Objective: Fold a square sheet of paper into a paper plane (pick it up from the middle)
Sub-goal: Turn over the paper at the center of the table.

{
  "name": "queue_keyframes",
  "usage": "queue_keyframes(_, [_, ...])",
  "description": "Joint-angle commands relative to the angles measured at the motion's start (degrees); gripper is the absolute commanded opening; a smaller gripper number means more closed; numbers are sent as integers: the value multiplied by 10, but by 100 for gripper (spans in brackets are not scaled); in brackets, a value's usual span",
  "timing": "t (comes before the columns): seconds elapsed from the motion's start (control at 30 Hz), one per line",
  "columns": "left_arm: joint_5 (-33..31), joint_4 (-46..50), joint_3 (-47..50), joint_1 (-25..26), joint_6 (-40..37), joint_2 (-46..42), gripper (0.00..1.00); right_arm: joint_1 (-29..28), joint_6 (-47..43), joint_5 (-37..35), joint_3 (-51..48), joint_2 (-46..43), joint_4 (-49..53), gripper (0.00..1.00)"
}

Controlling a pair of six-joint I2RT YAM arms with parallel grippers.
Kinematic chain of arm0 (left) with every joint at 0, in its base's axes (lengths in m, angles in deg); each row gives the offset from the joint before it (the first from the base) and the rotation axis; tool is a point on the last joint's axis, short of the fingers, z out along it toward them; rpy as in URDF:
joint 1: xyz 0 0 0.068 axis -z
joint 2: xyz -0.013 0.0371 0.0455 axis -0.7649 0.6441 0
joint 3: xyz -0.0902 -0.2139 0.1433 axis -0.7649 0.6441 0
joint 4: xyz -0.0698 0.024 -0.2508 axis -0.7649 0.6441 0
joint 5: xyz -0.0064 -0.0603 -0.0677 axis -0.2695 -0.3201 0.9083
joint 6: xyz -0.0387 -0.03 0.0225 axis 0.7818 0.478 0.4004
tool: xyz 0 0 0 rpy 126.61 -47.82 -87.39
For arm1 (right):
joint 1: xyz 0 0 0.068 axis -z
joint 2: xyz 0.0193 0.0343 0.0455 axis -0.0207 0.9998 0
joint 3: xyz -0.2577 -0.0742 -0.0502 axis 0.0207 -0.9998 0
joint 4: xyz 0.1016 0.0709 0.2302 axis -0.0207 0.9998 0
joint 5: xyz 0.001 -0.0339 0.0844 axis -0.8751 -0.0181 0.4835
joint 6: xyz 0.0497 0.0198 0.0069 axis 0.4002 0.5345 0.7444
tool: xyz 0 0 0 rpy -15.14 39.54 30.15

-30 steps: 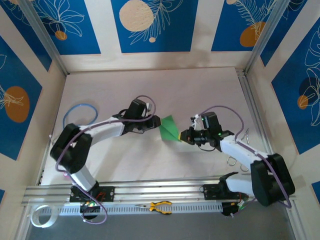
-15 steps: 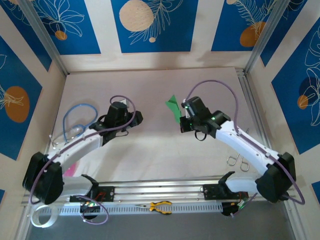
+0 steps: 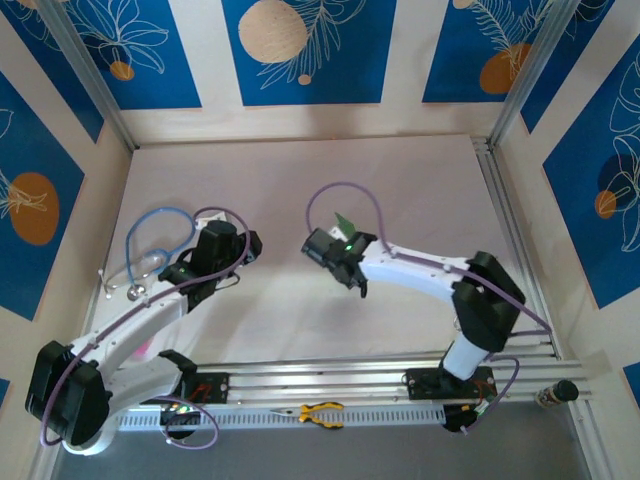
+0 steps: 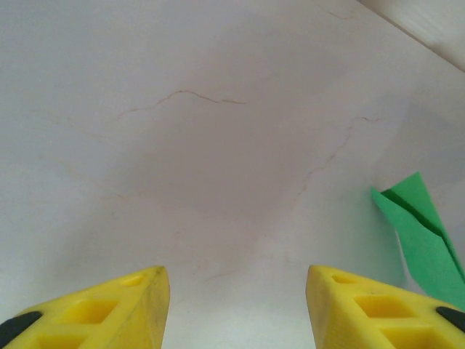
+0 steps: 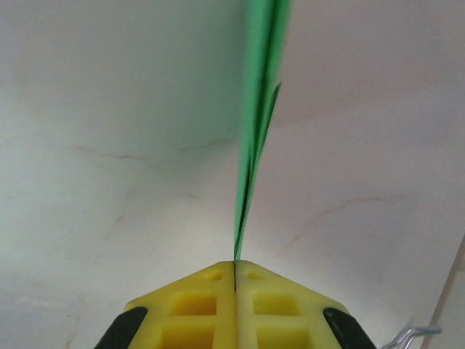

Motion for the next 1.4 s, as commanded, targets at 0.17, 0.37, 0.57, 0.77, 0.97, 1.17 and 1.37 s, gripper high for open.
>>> queue_keyframes(0.17, [-18, 12, 12, -11, 15, -13, 53, -61, -8, 97, 30, 46, -36, 11])
queue_keyframes(0.37, [-2, 8, 13, -14, 19, -3, 54, -14, 53, 278, 26, 14, -62, 30])
queue_keyframes(0.57, [58, -3, -3, -21, 17, 36, 53, 99, 137, 471, -58, -67, -178, 40])
queue_keyframes(0.77, [153, -37, -25, -22, 16, 105, 47, 234, 237, 685, -140, -66, -336, 10])
queue_keyframes(0.97, [212, -38, -55, -22, 20, 164, 44, 237, 256, 700, -134, -12, -359, 5])
queue_keyframes(1.17, [265, -58, -64, -22, 25, 202, 43, 227, 261, 704, -133, 39, -372, 7])
queue_keyframes(1.37, [329, -99, -70, -22, 38, 246, 39, 219, 282, 690, -147, 68, -371, 10])
